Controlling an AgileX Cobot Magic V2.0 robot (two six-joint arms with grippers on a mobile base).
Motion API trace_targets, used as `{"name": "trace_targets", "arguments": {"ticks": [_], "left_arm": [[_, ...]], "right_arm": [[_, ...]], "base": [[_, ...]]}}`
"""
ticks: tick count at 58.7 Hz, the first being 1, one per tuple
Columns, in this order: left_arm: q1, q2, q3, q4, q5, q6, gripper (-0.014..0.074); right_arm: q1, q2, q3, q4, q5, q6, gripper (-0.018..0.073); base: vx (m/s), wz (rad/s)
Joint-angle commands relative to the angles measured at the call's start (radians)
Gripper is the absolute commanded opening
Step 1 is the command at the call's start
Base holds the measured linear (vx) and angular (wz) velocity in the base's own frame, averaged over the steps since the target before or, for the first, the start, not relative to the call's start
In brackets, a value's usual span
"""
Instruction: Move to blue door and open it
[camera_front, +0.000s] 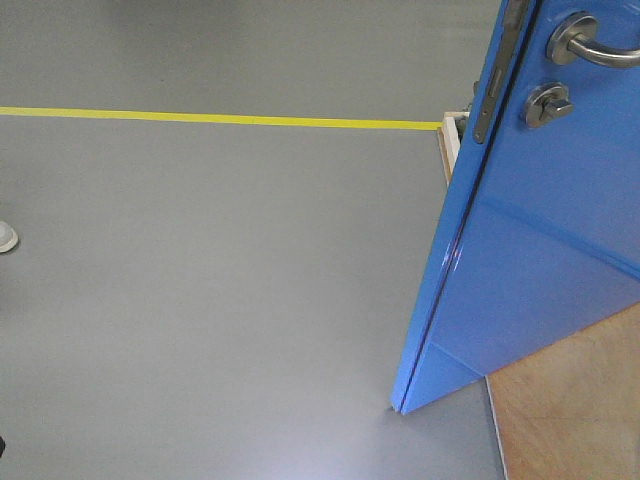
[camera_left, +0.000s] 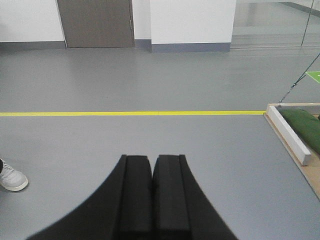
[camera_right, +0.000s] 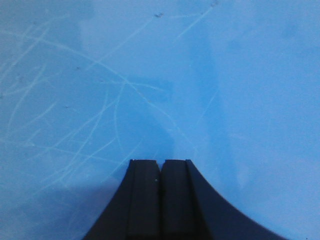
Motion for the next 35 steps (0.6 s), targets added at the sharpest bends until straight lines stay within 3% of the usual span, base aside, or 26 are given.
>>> {"name": "trace_targets", "arguments": {"ticks": [1, 35], "left_arm": [[-0.006, -0.011, -0.026, -0.006, -0.077, -0.001, 0.0073], [-0.006, -0.011, -0.026, -0.006, -0.077, -0.001, 0.0073]], "right_arm": [[0.007, -0.027, -0.022, 0.052, -0.118, -0.009, 0.0012], [0.007, -0.027, -0.022, 0.052, -0.116, -0.009, 0.0012]], "base": [[0.1, 0.07], [0.17, 0.09]]}}
